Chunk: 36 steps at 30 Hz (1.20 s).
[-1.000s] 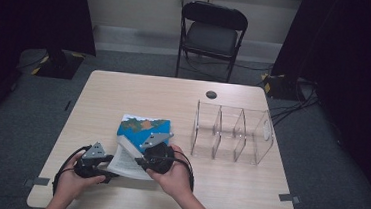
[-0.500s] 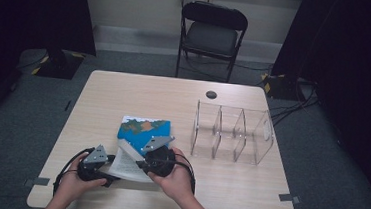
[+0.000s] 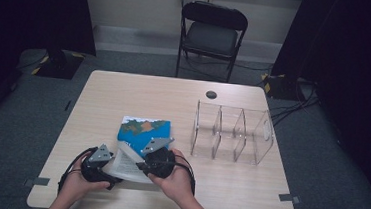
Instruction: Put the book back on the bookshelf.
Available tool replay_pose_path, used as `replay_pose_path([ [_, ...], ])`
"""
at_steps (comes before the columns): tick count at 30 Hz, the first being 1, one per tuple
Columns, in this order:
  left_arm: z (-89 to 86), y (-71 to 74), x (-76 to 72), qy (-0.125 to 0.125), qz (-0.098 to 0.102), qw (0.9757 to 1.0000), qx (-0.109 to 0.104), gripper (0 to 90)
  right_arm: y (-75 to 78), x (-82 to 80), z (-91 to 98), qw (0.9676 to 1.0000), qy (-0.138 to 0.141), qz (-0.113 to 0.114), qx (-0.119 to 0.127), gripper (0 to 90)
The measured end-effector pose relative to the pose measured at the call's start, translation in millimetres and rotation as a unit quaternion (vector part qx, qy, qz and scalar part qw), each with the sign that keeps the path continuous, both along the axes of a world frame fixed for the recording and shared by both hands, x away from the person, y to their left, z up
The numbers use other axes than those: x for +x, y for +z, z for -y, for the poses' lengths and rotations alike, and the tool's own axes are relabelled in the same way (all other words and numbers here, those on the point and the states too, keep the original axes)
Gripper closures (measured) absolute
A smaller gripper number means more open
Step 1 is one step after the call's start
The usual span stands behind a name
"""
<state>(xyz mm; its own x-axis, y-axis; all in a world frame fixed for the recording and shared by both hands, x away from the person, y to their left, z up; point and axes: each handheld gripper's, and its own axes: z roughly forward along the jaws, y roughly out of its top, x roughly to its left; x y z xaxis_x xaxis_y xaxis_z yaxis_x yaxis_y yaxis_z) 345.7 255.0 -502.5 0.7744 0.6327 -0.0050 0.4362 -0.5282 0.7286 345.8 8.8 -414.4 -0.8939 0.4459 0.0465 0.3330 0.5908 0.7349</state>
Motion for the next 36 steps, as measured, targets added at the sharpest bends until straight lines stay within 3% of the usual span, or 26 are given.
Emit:
replay_pose_path([
  [2, 0.0, 1.3, -0.5, -0.01, 0.015, 0.9998, -0.002, 13.2, -1.0, -0.4, -0.8, 1.0, 0.002, 0.0, -0.004, 74.4],
  [5, 0.7, 2.3, -1.4, -0.004, 0.018, 0.9998, -0.005, 14.2, -0.6, 0.1, -0.8, 1.0, 0.004, -0.004, -0.004, 74.3],
  [6, -0.6, 4.0, -1.0, -0.002, 0.021, 0.9997, -0.013, 14.1, -0.3, 0.5, -0.6, 1.0, 0.002, -0.003, -0.002, 74.3],
  [7, -1.2, 6.1, -1.8, 0.008, 0.021, 0.999, -0.038, 13.3, 0.3, 0.9, -0.4, 1.0, 0.003, -0.002, 0.0, 74.3],
  [9, -2.4, 13.4, -2.1, 0.011, 0.023, 0.9984, -0.051, 13.8, 2.2, 1.1, -0.5, 1.0, 0.006, -0.005, 0.0, 74.4],
  [11, -3.6, 20.1, -2.7, 0.005, 0.039, 0.9981, -0.047, 13.5, 5.6, 1.2, -0.6, 0.9999, 0.01, -0.006, 0.0, 74.4],
  [13, -2.5, 24.2, -3.8, 0.006, 0.04, 0.9978, -0.053, 13.5, 9.7, 2.0, -0.5, 0.9998, 0.017, -0.01, 0.0, 74.4],
  [16, -1.1, 29.9, -4.8, 0.0, 0.051, 0.9978, -0.042, 13.0, 14.5, 1.3, -1.1, 0.9996, 0.021, -0.013, -0.011, 74.5],
  [24, -4.8, 40.9, -5.8, 0.0, 0.05, 0.9976, -0.048, 14.1, 23.3, 3.1, 1.5, 0.999, 0.036, -0.024, -0.01, 74.5],
  [26, -6.1, 41.9, -6.2, 0.005, 0.048, 0.9972, -0.057, 14.1, 24.6, 3.4, 0.9, 0.9987, 0.041, -0.025, -0.019, 74.5],
  [36, -6.9, 45.4, -5.2, 0.001, 0.054, 0.997, -0.055, 14.0, 25.8, 3.8, -0.4, 0.9981, 0.048, -0.03, -0.025, 74.5],
])
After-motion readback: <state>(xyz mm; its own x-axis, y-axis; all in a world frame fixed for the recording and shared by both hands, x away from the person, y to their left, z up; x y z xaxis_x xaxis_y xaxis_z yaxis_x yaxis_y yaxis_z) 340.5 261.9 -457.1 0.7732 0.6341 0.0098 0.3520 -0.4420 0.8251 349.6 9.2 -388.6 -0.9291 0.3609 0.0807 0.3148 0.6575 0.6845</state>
